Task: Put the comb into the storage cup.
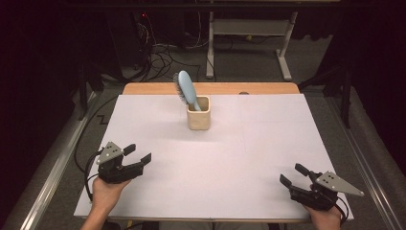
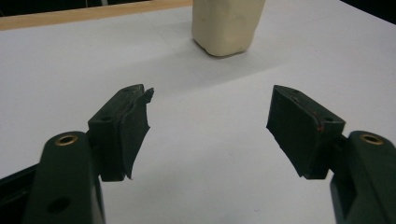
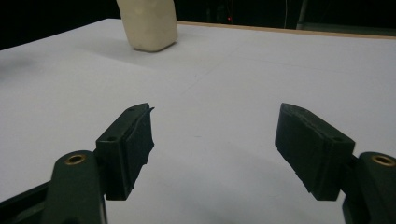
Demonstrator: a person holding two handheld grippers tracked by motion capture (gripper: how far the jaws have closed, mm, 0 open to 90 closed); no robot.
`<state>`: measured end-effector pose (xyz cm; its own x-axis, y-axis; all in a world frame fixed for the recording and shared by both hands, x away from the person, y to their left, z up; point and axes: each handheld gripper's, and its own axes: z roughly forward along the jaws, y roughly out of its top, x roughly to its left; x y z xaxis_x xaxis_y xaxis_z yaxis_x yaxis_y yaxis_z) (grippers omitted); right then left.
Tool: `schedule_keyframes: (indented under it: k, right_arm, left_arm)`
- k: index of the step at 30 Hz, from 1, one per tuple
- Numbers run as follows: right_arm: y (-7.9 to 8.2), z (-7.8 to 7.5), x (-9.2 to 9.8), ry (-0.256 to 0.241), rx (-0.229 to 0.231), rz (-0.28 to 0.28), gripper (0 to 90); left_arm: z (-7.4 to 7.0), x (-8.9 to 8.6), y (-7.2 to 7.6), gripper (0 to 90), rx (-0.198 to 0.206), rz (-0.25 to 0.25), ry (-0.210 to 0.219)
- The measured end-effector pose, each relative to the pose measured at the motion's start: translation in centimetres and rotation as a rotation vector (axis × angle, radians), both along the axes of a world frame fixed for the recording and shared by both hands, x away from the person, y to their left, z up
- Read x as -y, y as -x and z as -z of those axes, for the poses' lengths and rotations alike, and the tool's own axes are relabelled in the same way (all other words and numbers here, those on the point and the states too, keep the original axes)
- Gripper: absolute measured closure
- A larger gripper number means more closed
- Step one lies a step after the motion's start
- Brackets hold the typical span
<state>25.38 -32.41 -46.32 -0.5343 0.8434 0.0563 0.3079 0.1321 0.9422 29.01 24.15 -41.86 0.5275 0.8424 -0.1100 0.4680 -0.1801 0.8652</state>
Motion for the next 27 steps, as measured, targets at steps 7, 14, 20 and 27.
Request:
schedule_keyframes:
  k: [7, 14, 20, 27]
  right_arm:
    - [0.02, -0.01, 0.01, -0.001, 0.001, 0.001, 28.1]
    - [0.04, -0.02, 0.02, 0.0, 0.002, 0.002, 28.1]
    - [0.04, -0.03, 0.0, 0.002, 0.0, -0.002, 28.1]
    - [0.01, -0.01, -0.01, 0.0, 0.001, -0.005, 28.2]
  left_arm:
    - [0.25, -0.44, 0.54, 29.6, 0.004, -0.011, 0.004]
    - [0.45, -0.62, 0.83, 29.7, 0.001, -0.014, 0.006]
    - [0.64, -0.59, 0.96, 29.9, 0.0, -0.009, 0.006]
    - [0.92, -0.67, 1.06, 30.3, -0.002, -0.014, 0.009]
